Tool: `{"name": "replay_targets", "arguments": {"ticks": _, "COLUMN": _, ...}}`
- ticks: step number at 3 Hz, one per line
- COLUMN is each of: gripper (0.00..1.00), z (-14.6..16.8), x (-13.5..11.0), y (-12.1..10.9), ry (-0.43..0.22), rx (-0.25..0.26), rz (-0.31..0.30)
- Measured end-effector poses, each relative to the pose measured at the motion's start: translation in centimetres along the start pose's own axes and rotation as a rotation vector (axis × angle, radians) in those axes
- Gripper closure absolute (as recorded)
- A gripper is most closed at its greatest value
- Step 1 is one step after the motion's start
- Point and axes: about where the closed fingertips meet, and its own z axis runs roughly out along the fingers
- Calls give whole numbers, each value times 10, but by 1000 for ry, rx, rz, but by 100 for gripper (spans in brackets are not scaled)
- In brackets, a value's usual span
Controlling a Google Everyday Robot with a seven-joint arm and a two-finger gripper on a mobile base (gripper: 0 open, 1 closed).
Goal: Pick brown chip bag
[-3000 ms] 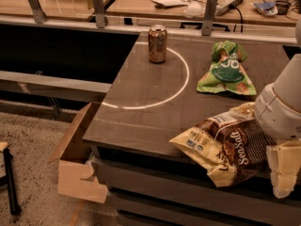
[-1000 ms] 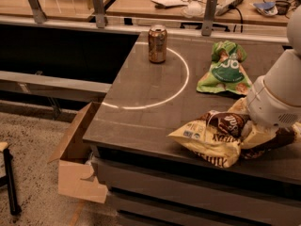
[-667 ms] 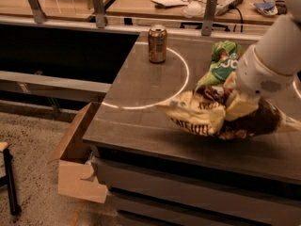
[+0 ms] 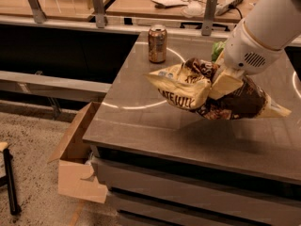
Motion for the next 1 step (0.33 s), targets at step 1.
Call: {"name": "replay_targets", "arguments": {"ticks": 1, "gripper": 100, "z": 0, "x": 0, "y": 0, "ry": 0, "rx": 0, "rz": -3}}
